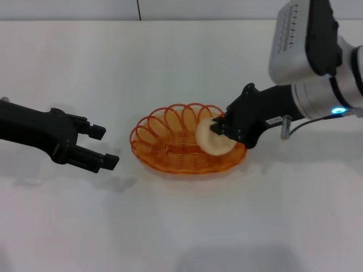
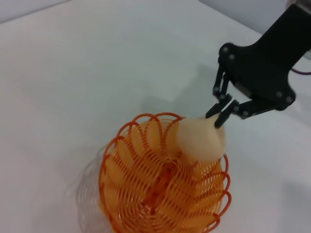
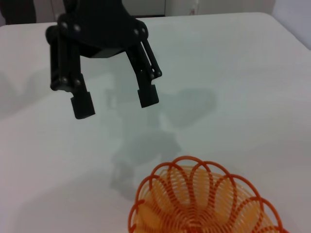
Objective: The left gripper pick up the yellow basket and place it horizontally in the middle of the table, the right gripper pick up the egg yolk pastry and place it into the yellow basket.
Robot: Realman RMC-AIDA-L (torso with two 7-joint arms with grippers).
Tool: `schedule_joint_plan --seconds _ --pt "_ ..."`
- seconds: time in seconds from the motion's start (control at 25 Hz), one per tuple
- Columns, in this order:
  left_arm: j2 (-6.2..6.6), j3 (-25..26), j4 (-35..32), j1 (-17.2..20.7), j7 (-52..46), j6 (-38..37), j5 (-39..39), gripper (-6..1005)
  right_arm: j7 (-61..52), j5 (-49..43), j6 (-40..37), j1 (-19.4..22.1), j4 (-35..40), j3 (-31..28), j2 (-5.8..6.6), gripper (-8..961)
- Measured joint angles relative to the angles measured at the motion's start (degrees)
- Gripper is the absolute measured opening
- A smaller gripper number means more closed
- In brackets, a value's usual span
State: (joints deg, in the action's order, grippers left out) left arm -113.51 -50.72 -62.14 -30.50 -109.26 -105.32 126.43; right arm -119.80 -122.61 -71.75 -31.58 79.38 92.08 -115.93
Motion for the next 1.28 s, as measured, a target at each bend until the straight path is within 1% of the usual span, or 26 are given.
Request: schedule_joint_plan --seconds 0.32,0.52,0.64,0.8,0.96,1.2,1.28 --pt "-0.07 0.08 0.00 -0.02 0.02 0.03 0.06 885 0.47 2.11 2.47 0.29 -0.79 0.91 0.04 53" --pt "-0.05 0.24 0.00 0.01 0.02 0.25 0.02 885 0.57 2.47 2.64 0.90 -0.46 0.78 0.10 249" --pt "-0.04 0.25 0.00 0.15 0.24 0.30 0.01 884 0.58 2.83 2.53 2.19 0.63 0.46 0.27 364" --pt "-0.03 0.27 0.10 0.58 1.21 0.31 -0.01 884 2.68 4.09 2.21 6.62 3.49 -1.32 0.46 526" --pt "-0.10 0.27 0.71 0.62 2.26 0.31 0.04 884 7.22 8.73 1.95 11.20 4.15 -4.42 0.56 708" --pt "-0.18 0.27 0.79 0.62 3.12 0.30 -0.13 884 12.02 12.48 0.65 14.98 3.68 -6.40 0.78 828" --pt "-0.31 0.27 0.84 0.59 3.36 0.30 -0.13 884 13.49 12.60 0.35 15.66 3.42 -6.41 0.80 828"
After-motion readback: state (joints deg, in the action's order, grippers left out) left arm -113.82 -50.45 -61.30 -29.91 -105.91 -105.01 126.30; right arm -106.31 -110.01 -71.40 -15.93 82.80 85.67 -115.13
